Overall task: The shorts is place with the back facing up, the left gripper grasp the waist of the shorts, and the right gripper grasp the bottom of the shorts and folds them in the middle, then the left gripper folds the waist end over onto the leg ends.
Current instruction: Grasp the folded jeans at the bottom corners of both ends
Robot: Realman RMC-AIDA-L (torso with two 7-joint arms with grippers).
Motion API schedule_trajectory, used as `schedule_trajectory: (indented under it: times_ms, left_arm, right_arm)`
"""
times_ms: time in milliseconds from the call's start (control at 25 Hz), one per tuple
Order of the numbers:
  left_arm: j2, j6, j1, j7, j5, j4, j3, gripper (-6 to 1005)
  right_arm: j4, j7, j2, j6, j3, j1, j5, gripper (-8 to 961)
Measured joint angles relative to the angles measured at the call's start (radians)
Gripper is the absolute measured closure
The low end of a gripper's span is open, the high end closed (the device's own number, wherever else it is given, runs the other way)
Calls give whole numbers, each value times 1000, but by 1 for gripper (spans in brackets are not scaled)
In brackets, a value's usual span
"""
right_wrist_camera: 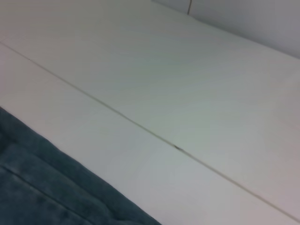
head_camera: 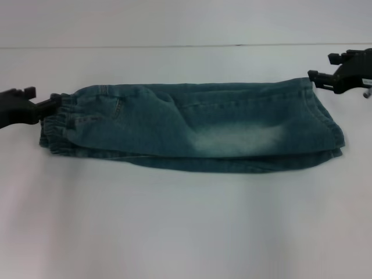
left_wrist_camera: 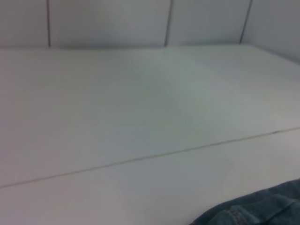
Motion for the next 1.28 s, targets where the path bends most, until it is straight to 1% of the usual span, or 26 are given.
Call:
schedule_trajectory:
  times_ms: [80, 120, 240, 320, 400, 520, 560, 680, 800, 920, 1080, 1280]
  left_arm:
    - [-2, 50, 31, 17, -36, 38, -3, 421]
    - [-2, 90, 58, 36, -67, 63, -5, 400]
    - [-2, 163, 102, 85, -100, 87, -22, 334]
    - [-2, 226, 123, 141, -105, 76, -58, 291]
    - [-3, 269, 139, 197, -106, 54, -93, 210]
    - [-6, 289, 158, 280, -109, 2, -126, 88]
    - [-6, 287, 160, 307, -109, -20, -129, 88]
    - [-6, 250, 160, 366, -110, -78, -130, 88]
    - [-6, 187, 147, 412, -112, -132, -131, 89]
    - [-5, 152, 133, 449, -120, -166, -131, 89]
    - [-2, 128, 118, 490, -136, -199, -131, 89]
    - [-1, 92, 107, 500, -138, -208, -124, 89]
  right_arm:
    - [-30, -22, 0, -62, 0, -26, 32, 439]
    - [-45, -38, 0, -101, 0, -40, 54, 408]
    - [-76, -86, 0, -195, 3, -83, 115, 316]
    - [-86, -131, 1, -270, 2, -111, 156, 254]
    - [-87, -167, 1, -324, 2, -131, 188, 186]
    - [-84, -227, 1, -403, 5, -155, 237, 75]
    - [-81, -244, 1, -420, 5, -160, 248, 38]
    - [-63, -298, 4, -480, 6, -169, 270, 36]
    - [-33, -340, 4, -525, 6, -169, 280, 35]
    - [4, -391, 3, -564, 6, -170, 289, 35]
    - [42, -451, -5, -635, -2, -169, 266, 35]
    - [67, -526, -3, -738, -6, -163, 212, 36]
